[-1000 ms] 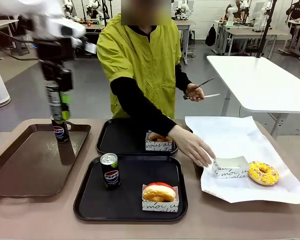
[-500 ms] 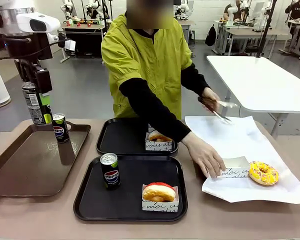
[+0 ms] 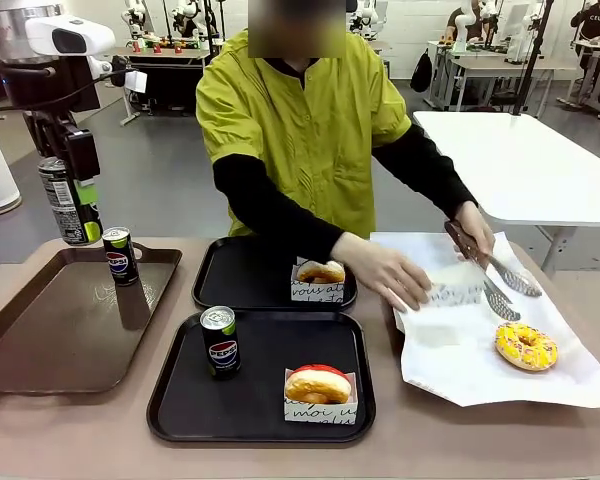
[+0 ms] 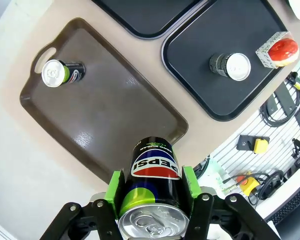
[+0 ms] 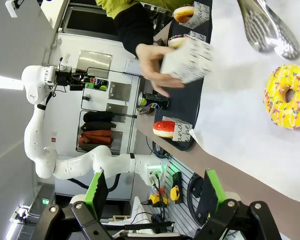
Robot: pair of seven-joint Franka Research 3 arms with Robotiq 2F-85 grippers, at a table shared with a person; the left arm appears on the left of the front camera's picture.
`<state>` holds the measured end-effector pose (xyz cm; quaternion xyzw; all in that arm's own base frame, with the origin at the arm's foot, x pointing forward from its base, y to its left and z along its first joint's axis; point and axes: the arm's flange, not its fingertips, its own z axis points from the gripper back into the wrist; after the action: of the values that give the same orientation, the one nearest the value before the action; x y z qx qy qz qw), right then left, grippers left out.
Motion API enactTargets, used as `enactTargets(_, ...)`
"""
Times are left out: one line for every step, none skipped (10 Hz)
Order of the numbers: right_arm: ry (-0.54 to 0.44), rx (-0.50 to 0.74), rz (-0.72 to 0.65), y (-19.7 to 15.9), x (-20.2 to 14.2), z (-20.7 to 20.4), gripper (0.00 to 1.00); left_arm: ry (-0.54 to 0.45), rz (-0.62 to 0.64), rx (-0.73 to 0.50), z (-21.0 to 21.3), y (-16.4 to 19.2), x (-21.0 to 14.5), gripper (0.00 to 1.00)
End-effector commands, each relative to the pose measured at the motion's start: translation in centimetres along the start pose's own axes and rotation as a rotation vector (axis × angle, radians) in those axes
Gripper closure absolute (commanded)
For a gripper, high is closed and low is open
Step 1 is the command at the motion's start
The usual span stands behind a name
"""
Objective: Set up donuts and drinks on trays.
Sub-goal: Pick up one Pepsi coke from the Handle tray and place it on the Flat Tray without a Pepsi coke.
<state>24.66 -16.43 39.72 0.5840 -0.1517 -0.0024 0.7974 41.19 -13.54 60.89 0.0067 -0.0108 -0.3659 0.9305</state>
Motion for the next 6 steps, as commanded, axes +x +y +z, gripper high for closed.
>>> enactTargets(-0.019, 0.022, 0.018, 0.04, 0.31, -0.10, 0.00, 0.000, -0.001, 0.001, 0.40, -0.03, -0.30, 0.42)
enactTargets(-0.019, 0.022, 0.018, 0.04, 0.31, -0.10, 0.00, 0.000, -0.001, 0.001, 0.40, -0.03, -0.30, 0.42)
enactTargets(-0.019, 0.022, 0.018, 0.04, 0.31, -0.10, 0.00, 0.000, -0.001, 0.001, 0.40, -0.03, -0.30, 0.42)
enactTargets(-0.019, 0.022, 0.018, 0.04, 0.31, -0.10, 0.00, 0.000, -0.001, 0.001, 0.40, -0.03, -0.30, 0.42)
enactTargets(-0.019, 0.022, 0.018, 0.04, 0.31, -0.10, 0.00, 0.000, -0.001, 0.001, 0.40, -0.03, -0.30, 0.42)
enactTargets(-0.019, 0.022, 0.018, 0.04, 0.31, -0.10, 0.00, 0.000, -0.001, 0.001, 0.40, -0.03, -0.30, 0.42)
